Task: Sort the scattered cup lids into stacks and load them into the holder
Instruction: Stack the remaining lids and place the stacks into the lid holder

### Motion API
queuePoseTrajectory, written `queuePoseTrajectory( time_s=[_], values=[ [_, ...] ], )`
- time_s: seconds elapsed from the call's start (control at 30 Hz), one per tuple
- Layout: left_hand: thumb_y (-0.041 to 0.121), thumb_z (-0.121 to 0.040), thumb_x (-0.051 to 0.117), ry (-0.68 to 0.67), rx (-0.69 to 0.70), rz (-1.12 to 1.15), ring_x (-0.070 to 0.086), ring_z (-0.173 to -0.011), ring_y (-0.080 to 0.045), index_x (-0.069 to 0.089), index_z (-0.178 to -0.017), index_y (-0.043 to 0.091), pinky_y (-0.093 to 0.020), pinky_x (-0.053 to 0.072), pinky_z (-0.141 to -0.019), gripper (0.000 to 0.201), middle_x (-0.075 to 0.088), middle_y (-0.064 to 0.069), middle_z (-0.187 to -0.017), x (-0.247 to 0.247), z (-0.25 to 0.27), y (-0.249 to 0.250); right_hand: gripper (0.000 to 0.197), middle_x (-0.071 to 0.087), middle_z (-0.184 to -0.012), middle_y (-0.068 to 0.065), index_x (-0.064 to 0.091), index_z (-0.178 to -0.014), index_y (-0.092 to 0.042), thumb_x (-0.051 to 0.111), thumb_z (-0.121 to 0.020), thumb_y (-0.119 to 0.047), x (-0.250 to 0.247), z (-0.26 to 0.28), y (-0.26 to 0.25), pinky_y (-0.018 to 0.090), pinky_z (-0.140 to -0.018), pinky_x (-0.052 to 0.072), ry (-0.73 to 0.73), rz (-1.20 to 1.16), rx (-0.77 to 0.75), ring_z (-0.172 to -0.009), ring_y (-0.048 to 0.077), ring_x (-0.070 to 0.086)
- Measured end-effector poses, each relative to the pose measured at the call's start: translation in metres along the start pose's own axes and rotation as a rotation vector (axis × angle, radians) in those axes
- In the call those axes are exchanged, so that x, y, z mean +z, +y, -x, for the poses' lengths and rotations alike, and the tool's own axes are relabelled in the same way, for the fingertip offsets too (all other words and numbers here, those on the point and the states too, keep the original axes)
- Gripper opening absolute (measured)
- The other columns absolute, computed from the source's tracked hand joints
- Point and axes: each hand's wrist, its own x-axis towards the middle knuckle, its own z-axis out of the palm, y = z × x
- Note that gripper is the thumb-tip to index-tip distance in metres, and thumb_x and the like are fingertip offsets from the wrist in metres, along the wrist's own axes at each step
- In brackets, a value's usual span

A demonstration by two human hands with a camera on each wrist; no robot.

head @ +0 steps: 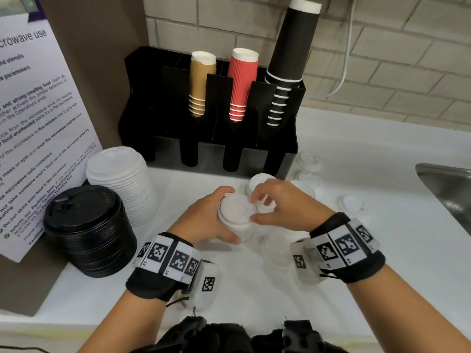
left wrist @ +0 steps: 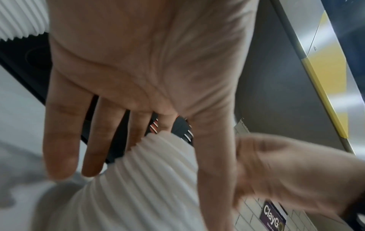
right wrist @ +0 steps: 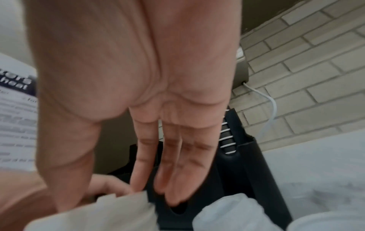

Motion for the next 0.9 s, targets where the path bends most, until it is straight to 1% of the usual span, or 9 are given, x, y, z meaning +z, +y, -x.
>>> queuePoseTrajectory(
  time_s=[0.17,0.3,0.37,0.43,0.5,0.57,0.6,0.73,0.9],
  values=[
    [0.028,-0.061,0.091,0.016,0.047,0.012,0.053,-0.116,-0.016,0.046,-0.131,0.038,-0.039,0.045,-0.101,0.084,0.054,0.017,-0.119,-0.005,0.001,0.005,0.052,0.049,-0.109,-0.004,0.050,-0.109,-0.025,0.080,-0.069,-0.042,0.011,0.022,0.015,0.027,-0.081,0.044,-0.294,0.199,0.132,-0.097,0.015,0.050],
    [0.026,-0.063,0.090,0.024,0.055,0.014,0.055,-0.109,-0.013,0.052,-0.119,0.038,-0.033,0.047,-0.093,0.069,0.056,0.023,-0.110,-0.005,0.001,0.005,0.059,0.047,-0.114,-0.004,0.049,-0.119,-0.025,0.080,-0.071,-0.039,0.013,0.027,0.014,0.032,-0.088,0.048,-0.237,0.124,0.134,-0.102,0.017,0.052],
    [0.026,-0.065,0.089,0.030,0.046,0.007,0.056,-0.107,-0.012,0.051,-0.118,0.037,-0.029,0.046,-0.089,0.066,0.056,0.023,-0.109,-0.006,0.001,0.005,0.057,0.048,-0.113,-0.005,0.048,-0.120,-0.024,0.079,-0.073,-0.036,0.014,0.026,0.012,0.028,-0.085,0.048,-0.175,0.096,0.122,-0.101,0.016,0.053],
    [0.028,-0.069,0.086,0.026,0.039,-0.013,0.055,-0.116,-0.016,0.049,-0.129,0.033,-0.031,0.046,-0.094,0.071,0.056,0.015,-0.121,-0.007,-0.001,0.004,0.058,0.048,-0.112,-0.006,0.048,-0.120,-0.025,0.079,-0.071,-0.037,0.013,0.027,0.013,0.024,-0.080,0.045,-0.186,0.105,0.142,-0.100,0.014,0.052],
    [0.031,-0.070,0.085,0.009,0.027,-0.035,0.046,-0.130,-0.018,0.032,-0.147,0.033,-0.032,0.040,-0.102,0.093,0.047,0.008,-0.140,-0.007,0.001,0.005,0.062,0.047,-0.111,-0.007,0.048,-0.119,-0.027,0.081,-0.068,-0.041,0.011,0.028,0.015,0.024,-0.079,0.043,-0.272,0.180,0.175,-0.100,0.014,0.050],
    [0.036,-0.065,0.087,-0.015,0.076,-0.062,0.035,-0.136,-0.012,0.018,-0.150,0.043,-0.032,0.033,-0.107,0.110,0.034,0.012,-0.151,-0.006,0.003,0.008,0.066,0.045,-0.108,-0.008,0.047,-0.118,-0.027,0.083,-0.065,-0.042,0.013,0.031,0.017,0.025,-0.076,0.040,-0.354,0.258,0.201,-0.098,0.015,0.049],
    [0.037,-0.063,0.088,-0.021,0.106,-0.084,0.033,-0.137,-0.010,0.020,-0.149,0.046,-0.031,0.031,-0.108,0.110,0.031,0.014,-0.151,-0.004,0.004,0.009,0.069,0.043,-0.106,-0.008,0.045,-0.119,-0.027,0.084,-0.064,-0.040,0.016,0.032,0.018,0.025,-0.074,0.039,-0.378,0.281,0.209,-0.096,0.015,0.048],
    [0.029,-0.070,0.084,0.012,0.113,-0.100,0.044,-0.127,-0.014,0.045,-0.137,0.036,-0.031,0.037,-0.104,0.078,0.048,0.014,-0.136,-0.005,0.006,0.011,0.069,0.038,-0.105,-0.005,0.040,-0.120,-0.024,0.084,-0.066,-0.027,0.025,0.033,0.019,0.027,-0.073,0.042,-0.376,0.306,0.191,-0.089,0.017,0.047],
    [0.029,-0.069,0.085,0.017,0.068,-0.077,0.052,-0.115,-0.016,0.046,-0.129,0.035,-0.038,0.047,-0.098,0.071,0.057,0.011,-0.123,-0.005,0.007,0.009,0.067,0.043,-0.112,-0.003,0.040,-0.121,-0.024,0.082,-0.068,-0.029,0.031,0.034,0.019,0.028,-0.074,0.042,-0.345,0.286,0.150,-0.091,0.018,0.047]
  ],
)
